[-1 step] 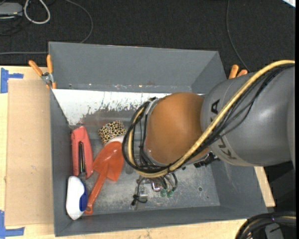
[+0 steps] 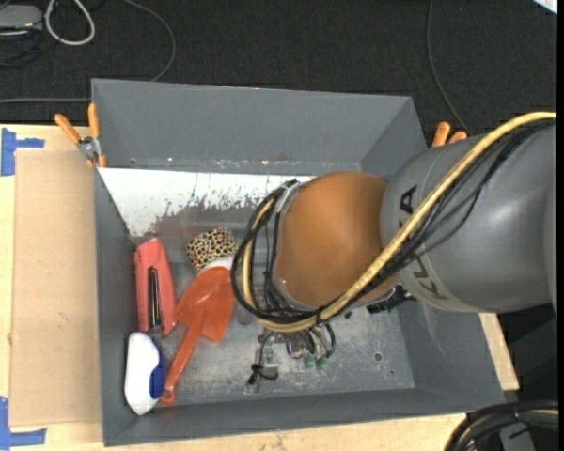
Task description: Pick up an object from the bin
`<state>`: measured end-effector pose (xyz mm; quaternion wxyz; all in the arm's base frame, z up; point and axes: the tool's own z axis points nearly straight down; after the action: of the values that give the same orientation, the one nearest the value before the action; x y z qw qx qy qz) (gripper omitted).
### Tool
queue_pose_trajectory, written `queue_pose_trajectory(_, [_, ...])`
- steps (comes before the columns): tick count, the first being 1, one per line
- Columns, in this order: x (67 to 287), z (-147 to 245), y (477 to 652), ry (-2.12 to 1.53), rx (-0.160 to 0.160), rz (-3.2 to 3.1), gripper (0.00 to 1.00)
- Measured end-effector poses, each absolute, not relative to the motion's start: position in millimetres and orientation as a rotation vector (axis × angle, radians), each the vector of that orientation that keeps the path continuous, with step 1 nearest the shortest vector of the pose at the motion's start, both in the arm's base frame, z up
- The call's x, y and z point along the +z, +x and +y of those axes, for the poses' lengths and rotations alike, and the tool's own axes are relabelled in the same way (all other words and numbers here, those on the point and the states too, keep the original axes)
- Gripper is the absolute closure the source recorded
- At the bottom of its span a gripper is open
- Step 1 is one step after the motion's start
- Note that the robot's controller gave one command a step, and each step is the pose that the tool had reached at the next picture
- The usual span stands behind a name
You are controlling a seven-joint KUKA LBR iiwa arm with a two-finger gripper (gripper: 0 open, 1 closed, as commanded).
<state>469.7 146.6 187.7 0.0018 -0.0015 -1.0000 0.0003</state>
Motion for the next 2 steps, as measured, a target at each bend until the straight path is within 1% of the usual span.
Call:
queue_pose_trajectory(1, [95, 199, 516.0, 0.417, -0.001, -3.112, 0.00])
queue_pose_trajectory(2, [135, 200, 560.7, 0.705, 0.000, -3.066, 0.00])
